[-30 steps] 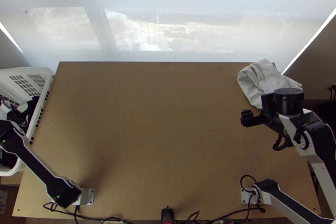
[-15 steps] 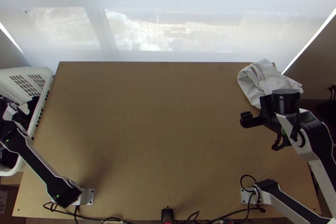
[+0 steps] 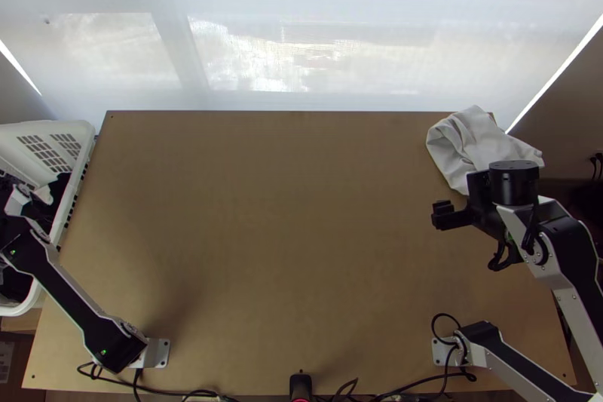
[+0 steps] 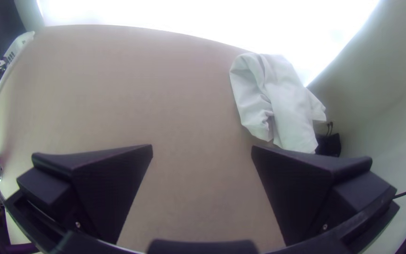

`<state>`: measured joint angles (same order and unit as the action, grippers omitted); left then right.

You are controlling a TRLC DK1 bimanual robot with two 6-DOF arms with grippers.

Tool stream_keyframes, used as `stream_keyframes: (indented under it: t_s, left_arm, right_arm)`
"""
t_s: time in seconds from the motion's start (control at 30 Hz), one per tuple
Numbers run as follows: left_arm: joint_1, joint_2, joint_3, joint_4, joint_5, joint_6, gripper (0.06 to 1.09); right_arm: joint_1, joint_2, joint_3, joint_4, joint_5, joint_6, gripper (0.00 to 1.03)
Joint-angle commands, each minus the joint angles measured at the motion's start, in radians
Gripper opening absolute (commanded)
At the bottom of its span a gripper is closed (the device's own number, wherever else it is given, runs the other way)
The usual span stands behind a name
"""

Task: Fold the t-shirt

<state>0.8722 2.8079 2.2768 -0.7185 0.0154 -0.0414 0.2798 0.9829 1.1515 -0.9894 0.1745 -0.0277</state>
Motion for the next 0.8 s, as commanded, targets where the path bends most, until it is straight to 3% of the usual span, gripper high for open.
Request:
stream_keyframes:
  t_s: [0.0, 0.37, 0.77]
  left_arm:
    - [0.021, -0.033, 0.001, -0.024, 0.092, 0.0, 0.1]
    - [0.03, -0.283, 0.001, -0.085, 0.222, -0.034, 0.1]
    - [0.025, -0.728, -0.008, -0.257, 0.394, -0.075, 0.1]
  right_arm:
    - [-0.001, -0.004, 0.007, 0.0, 0.0, -0.001, 0.98]
    - [0.001, -0.015, 0.016, 0.017, -0.001, -0.001, 0.98]
    - [0.006, -0.073, 0.024, 0.018, 0.0, -0.023, 0.98]
